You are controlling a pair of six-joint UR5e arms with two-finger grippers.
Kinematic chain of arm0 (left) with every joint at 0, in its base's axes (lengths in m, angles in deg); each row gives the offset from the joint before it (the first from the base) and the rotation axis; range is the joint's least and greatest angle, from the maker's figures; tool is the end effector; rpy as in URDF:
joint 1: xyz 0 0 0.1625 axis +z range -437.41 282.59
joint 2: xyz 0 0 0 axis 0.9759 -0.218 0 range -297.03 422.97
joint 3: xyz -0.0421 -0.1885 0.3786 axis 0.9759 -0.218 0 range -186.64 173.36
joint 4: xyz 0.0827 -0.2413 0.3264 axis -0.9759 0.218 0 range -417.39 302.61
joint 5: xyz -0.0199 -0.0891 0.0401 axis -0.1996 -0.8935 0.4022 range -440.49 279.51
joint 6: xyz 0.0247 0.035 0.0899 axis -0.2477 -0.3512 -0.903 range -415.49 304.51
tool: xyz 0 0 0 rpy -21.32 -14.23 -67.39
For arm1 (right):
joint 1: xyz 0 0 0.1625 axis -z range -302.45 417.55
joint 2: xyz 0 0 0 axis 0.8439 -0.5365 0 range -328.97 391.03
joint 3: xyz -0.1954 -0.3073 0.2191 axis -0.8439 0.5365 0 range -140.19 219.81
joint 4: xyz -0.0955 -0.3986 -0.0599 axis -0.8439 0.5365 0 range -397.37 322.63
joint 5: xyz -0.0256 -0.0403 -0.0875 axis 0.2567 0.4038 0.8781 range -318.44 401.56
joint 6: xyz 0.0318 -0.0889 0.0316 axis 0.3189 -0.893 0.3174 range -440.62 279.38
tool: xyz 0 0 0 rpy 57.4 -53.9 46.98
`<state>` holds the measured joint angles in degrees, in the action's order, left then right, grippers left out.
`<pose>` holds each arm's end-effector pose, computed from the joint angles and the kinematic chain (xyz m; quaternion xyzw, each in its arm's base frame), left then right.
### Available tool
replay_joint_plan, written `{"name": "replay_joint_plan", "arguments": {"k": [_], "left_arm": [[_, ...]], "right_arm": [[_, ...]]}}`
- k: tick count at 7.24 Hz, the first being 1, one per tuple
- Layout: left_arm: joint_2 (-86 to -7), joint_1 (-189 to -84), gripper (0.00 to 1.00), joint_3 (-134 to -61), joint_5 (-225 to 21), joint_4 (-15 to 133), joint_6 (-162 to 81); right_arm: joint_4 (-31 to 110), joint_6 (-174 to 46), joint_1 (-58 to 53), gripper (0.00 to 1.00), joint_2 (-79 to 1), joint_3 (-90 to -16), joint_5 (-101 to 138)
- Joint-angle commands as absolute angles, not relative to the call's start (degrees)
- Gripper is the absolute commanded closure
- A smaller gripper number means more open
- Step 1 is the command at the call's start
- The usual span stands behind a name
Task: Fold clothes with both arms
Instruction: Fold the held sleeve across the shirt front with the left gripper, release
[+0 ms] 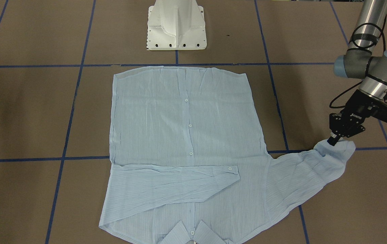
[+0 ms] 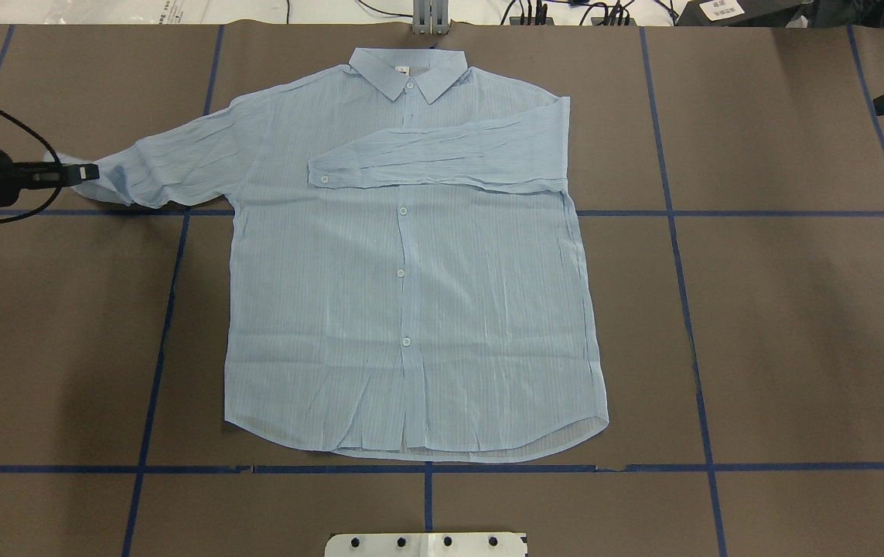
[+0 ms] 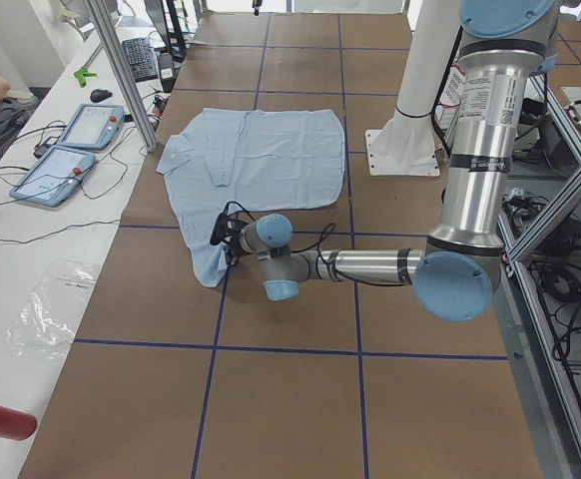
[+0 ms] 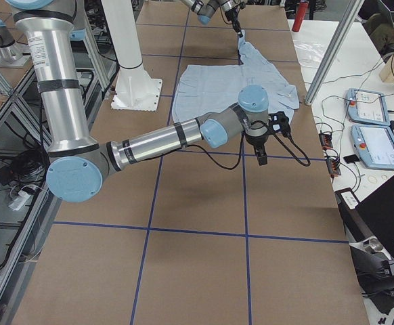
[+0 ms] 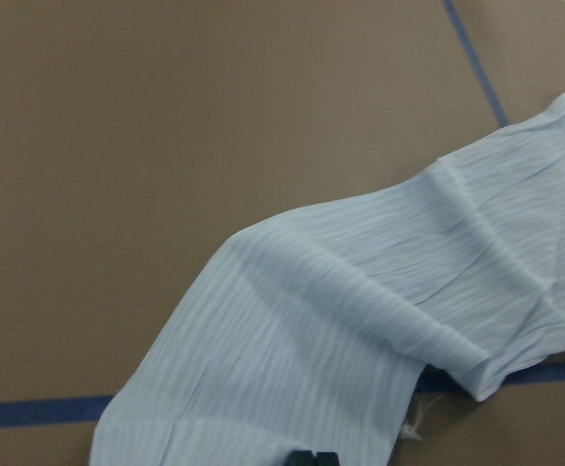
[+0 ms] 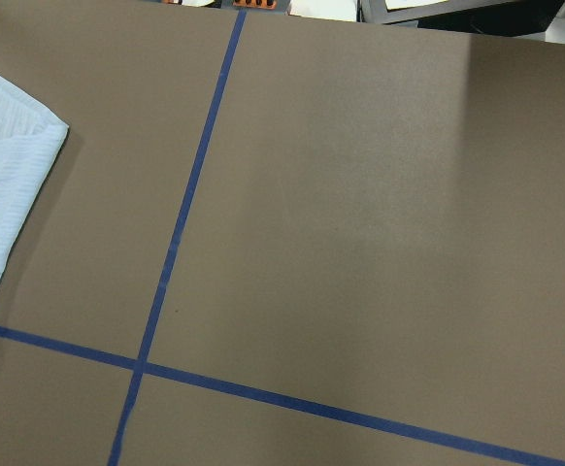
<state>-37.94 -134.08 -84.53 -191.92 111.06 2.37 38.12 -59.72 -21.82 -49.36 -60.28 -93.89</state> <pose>0.2404 -0.5420 0.5113 0.3254 0.5398 -0.0497 0.7748 -0.0424 -0.5638 0.4511 0.1608 -0.4290 -0.0342 0.8882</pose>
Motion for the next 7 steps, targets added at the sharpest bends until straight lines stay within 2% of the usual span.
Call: {"name": "replay_joint_plan", "arguments": {"k": [1,3,5,7], "left_arm": [[-48.7,-133.6,1.00,-85.0,-192.3,111.0,1.5],[-56.8,-128.8,1.00,-83.6,-191.7,109.4,2.2],[-66.1,-127.0,1.00,-83.2,-191.7,98.3,4.1],[-71.4,-125.1,1.00,-81.8,-190.9,94.6,4.3]], "right_arm": [[38.1,-59.7,-21.8,0.00,-49.4,-60.2,-93.9],[38.1,-59.7,-21.8,0.00,-49.4,-60.2,-93.8],[38.1,-59.7,-21.8,0.00,-49.5,-60.1,-93.8],[38.2,-59.7,-21.9,0.00,-49.5,-59.9,-93.7]]}}
